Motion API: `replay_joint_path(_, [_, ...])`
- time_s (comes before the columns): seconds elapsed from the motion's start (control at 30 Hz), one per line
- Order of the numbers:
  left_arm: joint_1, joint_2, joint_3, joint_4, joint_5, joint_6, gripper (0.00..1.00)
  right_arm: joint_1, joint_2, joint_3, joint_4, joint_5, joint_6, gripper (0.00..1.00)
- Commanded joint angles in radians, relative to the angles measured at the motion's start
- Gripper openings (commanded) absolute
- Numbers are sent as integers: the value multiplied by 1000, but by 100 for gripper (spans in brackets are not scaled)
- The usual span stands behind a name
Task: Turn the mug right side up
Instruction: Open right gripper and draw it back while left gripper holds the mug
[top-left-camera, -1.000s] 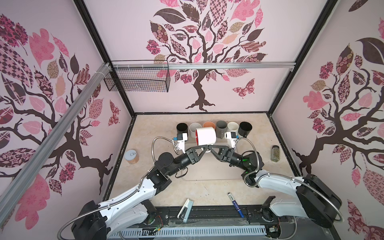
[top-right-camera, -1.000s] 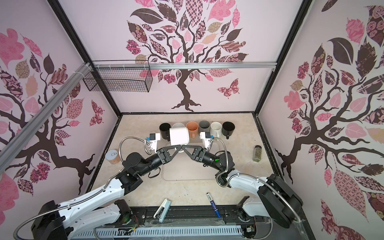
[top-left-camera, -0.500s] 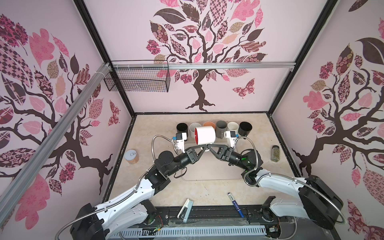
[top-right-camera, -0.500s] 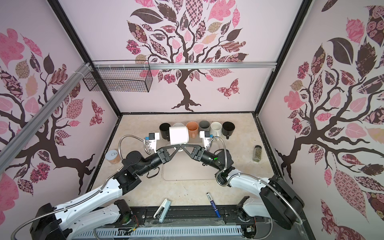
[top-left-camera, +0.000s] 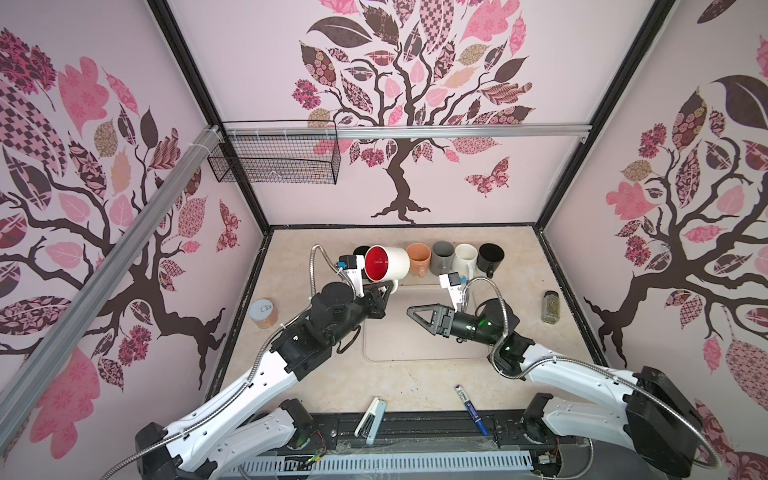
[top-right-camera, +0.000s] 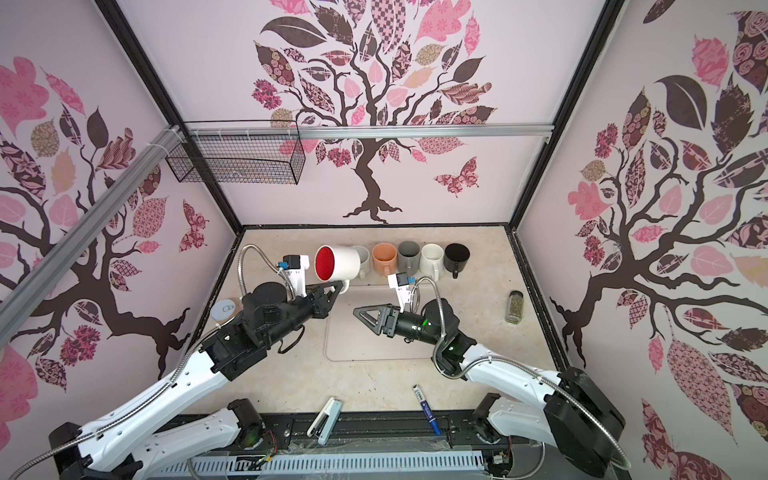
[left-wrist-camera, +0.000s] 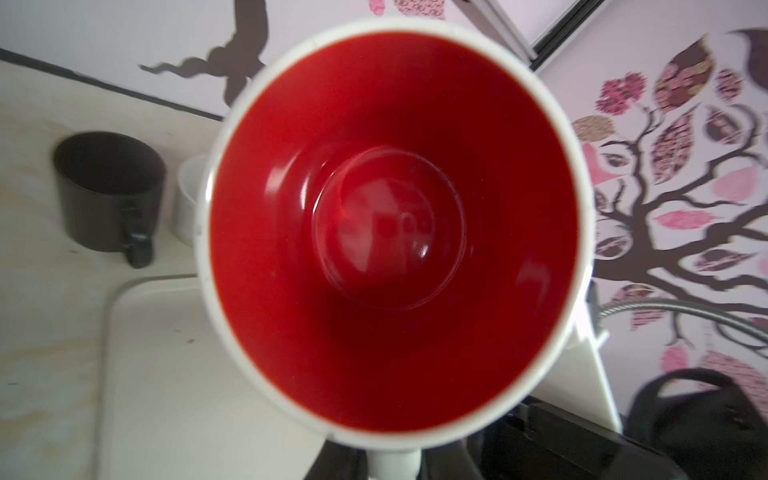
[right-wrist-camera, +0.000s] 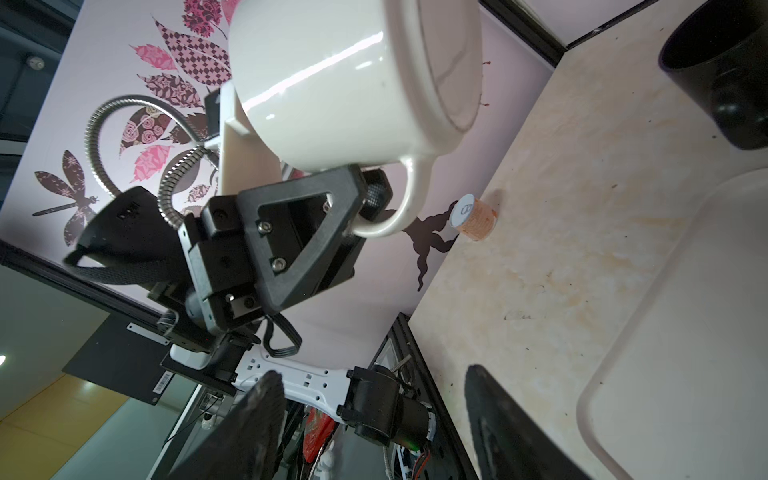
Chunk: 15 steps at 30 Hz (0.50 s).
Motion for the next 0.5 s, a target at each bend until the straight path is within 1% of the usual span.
replay_joint_path(0.0, [9,48,190,-169,-199,197,0,-3,-74,58,-247,108,-123,72])
replay_joint_path(0.07, [28,101,263,-249,-257,248,0,-6,-87,92,-365,173,-174,72])
replay_joint_path(0.17, [125,178,351,-336,-217,286,0,-24,-82,126,-480,201,-213,73])
replay_joint_path(0.23, [215,222,380,-359,-158,296,0,-57,-70,133,-502,169,-207,73])
replay_joint_path(0.33, [340,268,376,-336,-67,302,0,-104,-48,126,-489,104,-188,73])
replay_joint_path(0.4, [408,300,367,-313,-15,302,0,-126,-30,126,-477,60,-188,73])
replay_joint_path(0.47, [462,342,371,-308,35,309,0,-133,-13,136,-491,45,-199,73])
